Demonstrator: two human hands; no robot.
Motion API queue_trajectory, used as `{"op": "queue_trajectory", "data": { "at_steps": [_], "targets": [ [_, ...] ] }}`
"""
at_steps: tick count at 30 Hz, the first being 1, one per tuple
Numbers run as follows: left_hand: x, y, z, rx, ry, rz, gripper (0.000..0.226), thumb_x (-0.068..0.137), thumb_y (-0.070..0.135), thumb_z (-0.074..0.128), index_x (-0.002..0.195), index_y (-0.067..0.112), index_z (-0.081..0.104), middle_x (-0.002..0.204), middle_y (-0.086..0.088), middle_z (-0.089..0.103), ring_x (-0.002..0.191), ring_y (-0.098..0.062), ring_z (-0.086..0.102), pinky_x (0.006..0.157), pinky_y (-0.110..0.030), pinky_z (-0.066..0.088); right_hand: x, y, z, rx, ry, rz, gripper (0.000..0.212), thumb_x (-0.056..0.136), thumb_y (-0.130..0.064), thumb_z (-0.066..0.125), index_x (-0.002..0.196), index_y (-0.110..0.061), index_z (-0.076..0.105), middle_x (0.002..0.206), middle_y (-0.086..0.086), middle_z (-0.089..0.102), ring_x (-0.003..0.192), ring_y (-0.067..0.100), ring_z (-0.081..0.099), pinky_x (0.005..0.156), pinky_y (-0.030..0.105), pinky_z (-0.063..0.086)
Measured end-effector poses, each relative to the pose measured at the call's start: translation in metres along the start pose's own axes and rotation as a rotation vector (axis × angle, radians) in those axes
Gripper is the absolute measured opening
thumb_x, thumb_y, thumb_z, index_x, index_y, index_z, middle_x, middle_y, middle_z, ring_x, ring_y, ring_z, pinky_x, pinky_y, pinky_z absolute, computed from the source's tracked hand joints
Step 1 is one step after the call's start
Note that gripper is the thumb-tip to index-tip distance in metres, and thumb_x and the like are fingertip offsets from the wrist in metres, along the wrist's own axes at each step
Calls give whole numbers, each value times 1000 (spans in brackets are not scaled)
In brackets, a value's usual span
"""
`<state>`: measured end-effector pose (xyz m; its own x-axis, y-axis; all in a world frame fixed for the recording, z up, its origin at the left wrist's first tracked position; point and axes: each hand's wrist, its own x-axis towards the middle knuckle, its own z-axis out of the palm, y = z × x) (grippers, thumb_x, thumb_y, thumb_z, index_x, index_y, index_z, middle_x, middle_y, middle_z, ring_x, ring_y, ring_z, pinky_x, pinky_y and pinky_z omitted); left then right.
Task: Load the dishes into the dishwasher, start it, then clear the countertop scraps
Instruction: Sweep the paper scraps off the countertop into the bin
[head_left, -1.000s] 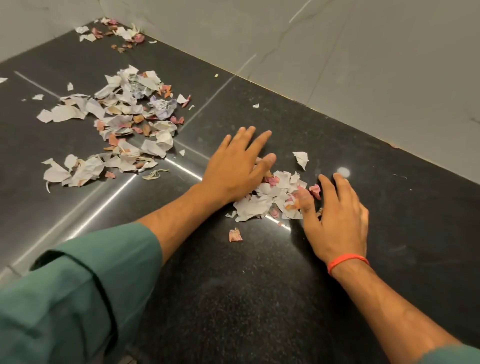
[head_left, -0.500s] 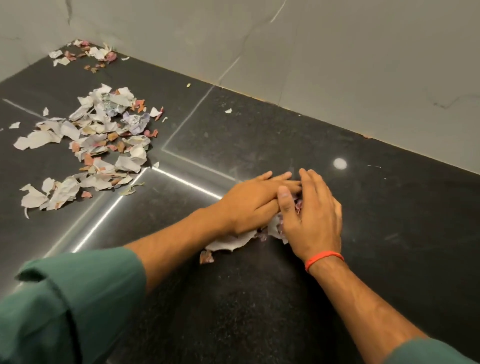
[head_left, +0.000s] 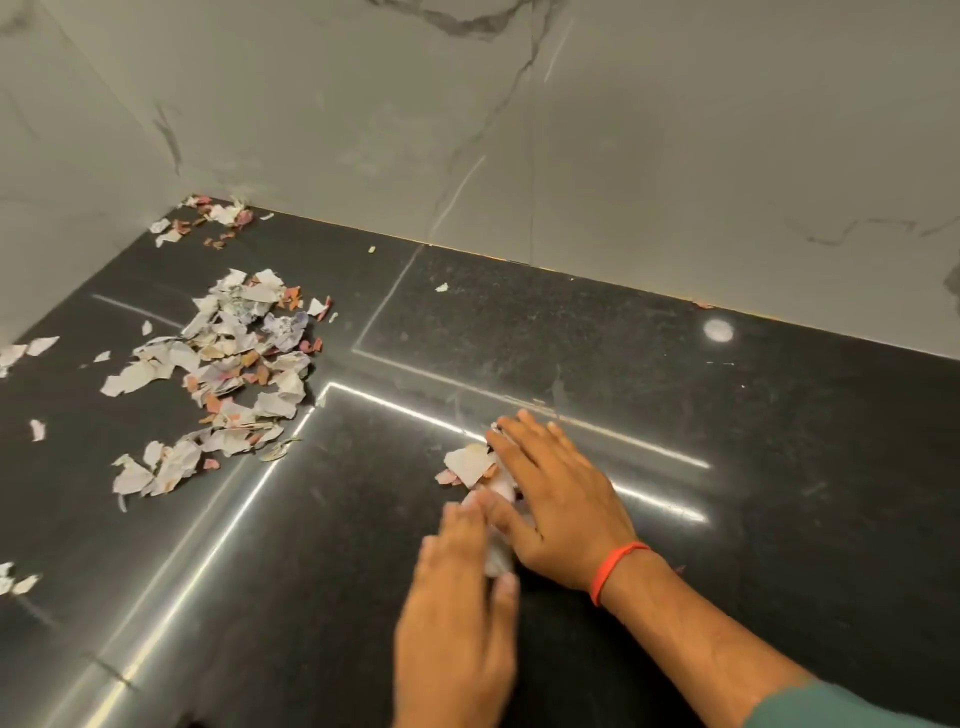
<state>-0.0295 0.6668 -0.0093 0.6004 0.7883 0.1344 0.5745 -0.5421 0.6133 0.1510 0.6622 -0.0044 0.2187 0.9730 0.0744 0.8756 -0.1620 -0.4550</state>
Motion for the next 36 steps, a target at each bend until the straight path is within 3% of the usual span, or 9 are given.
{"op": "queue_trajectory", "data": {
  "at_steps": [4,8,13,18,21,24,28,32,36],
  "targets": [
    [3,15,1,-105,4,-43,64,105,40,42,163,41,12,169,25,10,153,3,18,119,-18,29,0,4,2,107,25,-19,68,101,-61,26,156,-24,34,164,-4,29,153,9,19,124,39,22],
    [3,15,-10,-334,142,-147,54,104,41,46,157,36,35,168,18,20,153,1,19,116,-7,20,1,2,-1,160,45,20,68,101,-63,26,155,-23,36,162,-4,31,150,9,25,122,39,29],
    [73,-14,-7,-83,72,-267,59,103,52,33,159,32,31,169,10,22,156,-5,10,129,-39,14,0,5,1,257,79,53,73,99,-68,23,154,-23,37,161,-4,34,147,11,33,116,41,38],
    [110,-5,0,98,-266,67,65,103,47,19,162,21,28,169,2,25,159,-17,7,129,-44,8,1,7,4,380,165,60,77,98,-69,23,151,-17,43,159,0,39,146,11,35,119,36,34],
    [80,7,5,74,-316,210,60,104,32,31,162,20,27,169,0,27,158,-13,14,129,-40,11,2,9,6,375,154,67,84,96,-73,18,148,-15,49,156,1,44,145,12,37,120,30,30],
    [40,16,1,-50,-291,208,57,101,23,39,157,16,38,164,1,37,153,-7,26,128,-41,17,1,10,7,354,165,27,79,99,-69,19,134,-14,63,145,3,56,141,14,43,120,28,27],
    [-11,17,-9,-292,-102,-23,49,106,29,40,155,26,43,163,17,35,151,-2,28,124,-36,29,-7,10,5,362,118,10,58,102,-55,30,125,-19,70,142,-4,59,140,3,40,121,37,29],
    [-48,7,-17,-253,144,-248,48,105,41,37,150,32,48,159,26,35,150,1,29,122,-34,32,-35,9,-2,414,18,-52,55,102,-54,33,127,-22,69,145,-9,56,142,-6,34,123,35,26],
    [-68,6,-14,-22,44,-152,53,107,45,33,157,31,37,165,24,25,155,-2,20,125,-34,19,-76,5,-8,355,-79,-166,56,103,-57,36,140,-23,60,153,-13,46,147,-4,26,123,36,24]
  ]
}}
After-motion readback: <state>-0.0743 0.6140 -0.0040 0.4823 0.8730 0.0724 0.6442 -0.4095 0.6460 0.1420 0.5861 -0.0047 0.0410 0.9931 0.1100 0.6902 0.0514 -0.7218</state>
